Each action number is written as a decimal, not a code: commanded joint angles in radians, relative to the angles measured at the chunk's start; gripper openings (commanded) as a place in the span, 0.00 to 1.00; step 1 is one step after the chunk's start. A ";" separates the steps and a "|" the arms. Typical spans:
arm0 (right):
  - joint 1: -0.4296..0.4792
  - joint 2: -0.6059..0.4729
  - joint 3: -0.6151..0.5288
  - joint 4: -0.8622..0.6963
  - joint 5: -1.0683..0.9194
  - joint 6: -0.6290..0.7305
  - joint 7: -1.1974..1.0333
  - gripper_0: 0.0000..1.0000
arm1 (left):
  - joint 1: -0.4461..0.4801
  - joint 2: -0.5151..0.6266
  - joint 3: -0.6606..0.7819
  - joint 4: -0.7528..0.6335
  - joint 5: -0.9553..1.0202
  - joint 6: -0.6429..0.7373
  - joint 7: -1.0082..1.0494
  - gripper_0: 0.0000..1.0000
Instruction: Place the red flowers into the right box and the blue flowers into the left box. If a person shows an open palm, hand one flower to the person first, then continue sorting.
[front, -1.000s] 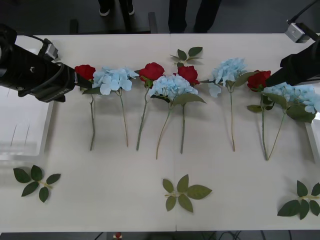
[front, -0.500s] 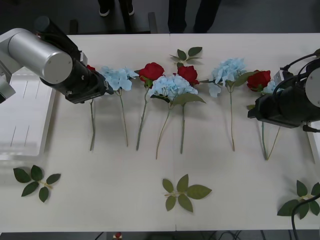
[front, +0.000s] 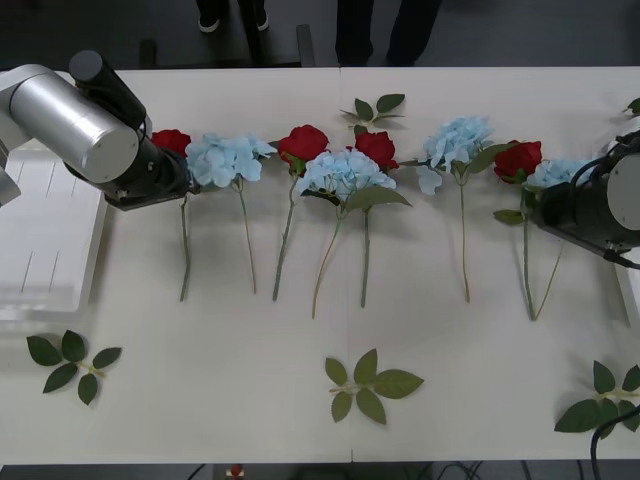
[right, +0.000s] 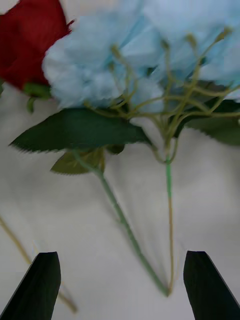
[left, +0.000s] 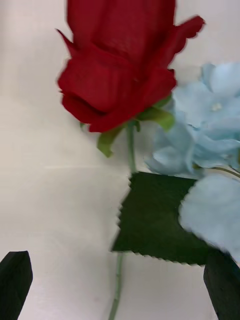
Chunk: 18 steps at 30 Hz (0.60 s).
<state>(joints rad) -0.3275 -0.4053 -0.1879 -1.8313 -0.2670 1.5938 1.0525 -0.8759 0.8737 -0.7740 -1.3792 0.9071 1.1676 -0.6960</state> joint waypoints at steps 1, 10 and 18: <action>-0.013 -0.060 -0.019 0.078 0.098 -0.055 -0.017 0.72 | -0.028 0.027 -0.018 0.037 -0.031 -0.034 0.006 1.00; -0.041 -0.075 -0.053 0.228 0.117 -0.204 -0.046 0.71 | -0.028 -0.051 -0.102 0.193 -0.063 -0.163 0.016 1.00; -0.110 -0.083 -0.042 0.400 0.100 -0.353 -0.055 0.71 | -0.028 -0.088 -0.113 0.213 -0.048 -0.163 0.026 1.00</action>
<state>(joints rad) -0.3939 -0.4682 -0.2416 -1.4486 -0.1504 1.2630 1.0512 -0.8764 0.7798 -0.9021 -1.1546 0.8509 1.0102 -0.6950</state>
